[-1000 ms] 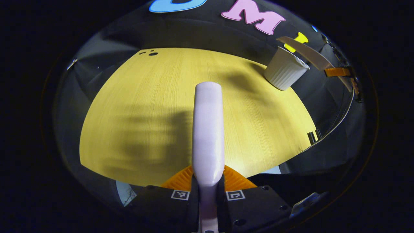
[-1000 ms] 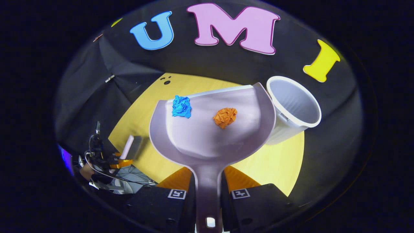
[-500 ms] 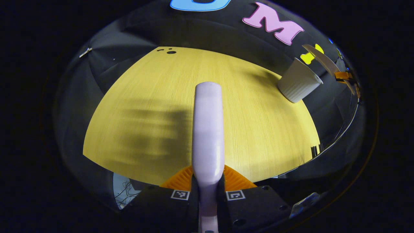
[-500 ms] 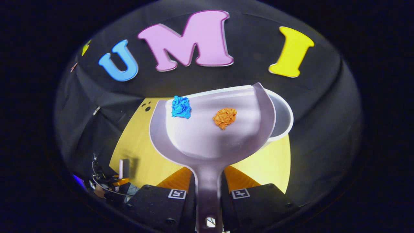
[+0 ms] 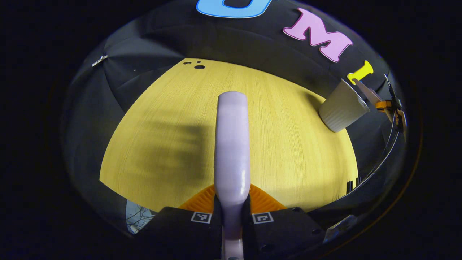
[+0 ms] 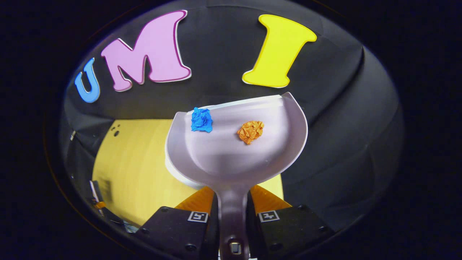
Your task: Pick up the small broom and dustpan from the desktop, sweep the trash into the dustpan with the broom, and then empty the trash into the garbage bin.
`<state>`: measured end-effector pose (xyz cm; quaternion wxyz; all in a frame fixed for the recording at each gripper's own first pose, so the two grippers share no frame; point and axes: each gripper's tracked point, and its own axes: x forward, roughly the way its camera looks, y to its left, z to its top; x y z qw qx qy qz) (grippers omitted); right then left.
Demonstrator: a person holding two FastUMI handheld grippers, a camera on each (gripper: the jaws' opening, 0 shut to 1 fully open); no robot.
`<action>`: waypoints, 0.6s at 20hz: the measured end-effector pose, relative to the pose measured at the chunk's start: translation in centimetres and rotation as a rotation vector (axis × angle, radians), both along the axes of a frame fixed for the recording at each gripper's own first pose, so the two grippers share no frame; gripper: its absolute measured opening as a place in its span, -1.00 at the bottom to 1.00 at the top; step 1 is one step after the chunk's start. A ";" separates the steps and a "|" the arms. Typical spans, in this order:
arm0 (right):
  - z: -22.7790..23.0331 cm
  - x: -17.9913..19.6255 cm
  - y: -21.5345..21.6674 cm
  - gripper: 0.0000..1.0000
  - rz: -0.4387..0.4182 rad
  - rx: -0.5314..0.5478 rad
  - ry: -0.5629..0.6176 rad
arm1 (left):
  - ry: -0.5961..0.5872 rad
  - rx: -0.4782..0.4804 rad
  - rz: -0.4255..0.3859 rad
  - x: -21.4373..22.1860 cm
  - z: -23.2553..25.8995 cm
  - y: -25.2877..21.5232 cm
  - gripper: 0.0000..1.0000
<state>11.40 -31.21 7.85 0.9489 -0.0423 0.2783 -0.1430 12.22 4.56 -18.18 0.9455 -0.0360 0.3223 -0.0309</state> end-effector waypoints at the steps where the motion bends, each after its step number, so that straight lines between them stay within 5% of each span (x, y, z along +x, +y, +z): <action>1: -0.4 0.3 -0.5 -0.29 -0.013 -0.058 0.005 | 0.007 -0.007 -0.003 0.2 -0.1 -0.5 -0.47; 12: -1.0 4.5 -4.7 -0.29 0.001 -0.462 0.023 | 0.042 -0.002 0.002 2.6 -0.1 -3.1 -0.47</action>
